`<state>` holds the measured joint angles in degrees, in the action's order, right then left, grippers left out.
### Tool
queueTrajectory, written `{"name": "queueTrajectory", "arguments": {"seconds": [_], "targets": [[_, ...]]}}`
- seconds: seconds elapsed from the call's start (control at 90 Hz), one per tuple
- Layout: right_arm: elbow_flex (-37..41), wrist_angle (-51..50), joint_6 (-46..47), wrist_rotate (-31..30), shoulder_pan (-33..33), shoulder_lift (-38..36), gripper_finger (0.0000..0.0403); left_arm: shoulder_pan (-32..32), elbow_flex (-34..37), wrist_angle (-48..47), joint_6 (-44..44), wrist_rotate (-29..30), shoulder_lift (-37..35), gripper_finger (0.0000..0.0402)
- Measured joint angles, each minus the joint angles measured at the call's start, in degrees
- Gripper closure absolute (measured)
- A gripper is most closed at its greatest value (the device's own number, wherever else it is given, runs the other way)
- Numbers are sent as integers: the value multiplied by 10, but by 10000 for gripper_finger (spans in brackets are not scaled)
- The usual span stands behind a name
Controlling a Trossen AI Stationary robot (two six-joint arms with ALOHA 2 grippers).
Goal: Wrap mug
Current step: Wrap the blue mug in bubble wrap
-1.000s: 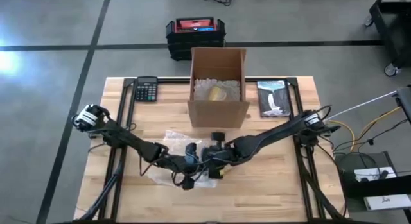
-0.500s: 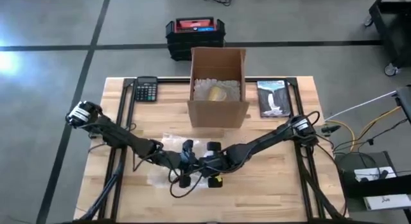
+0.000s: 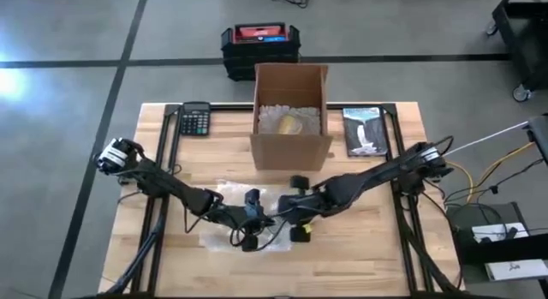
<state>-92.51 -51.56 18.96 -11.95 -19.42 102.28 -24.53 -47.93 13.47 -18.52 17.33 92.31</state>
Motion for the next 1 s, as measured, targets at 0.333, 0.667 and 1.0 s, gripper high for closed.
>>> {"name": "queueTrajectory", "arguments": {"seconds": [0.333,0.667,1.0], "targets": [[16,86,-23,12,-24,53,403,0,1,0,4,-1,-2,381],[12,137,-54,45,5,133,403,0,1,1,4,0,-5,381],[12,151,-61,47,11,105,403,-13,-95,-265,11,1,-77,381]]}}
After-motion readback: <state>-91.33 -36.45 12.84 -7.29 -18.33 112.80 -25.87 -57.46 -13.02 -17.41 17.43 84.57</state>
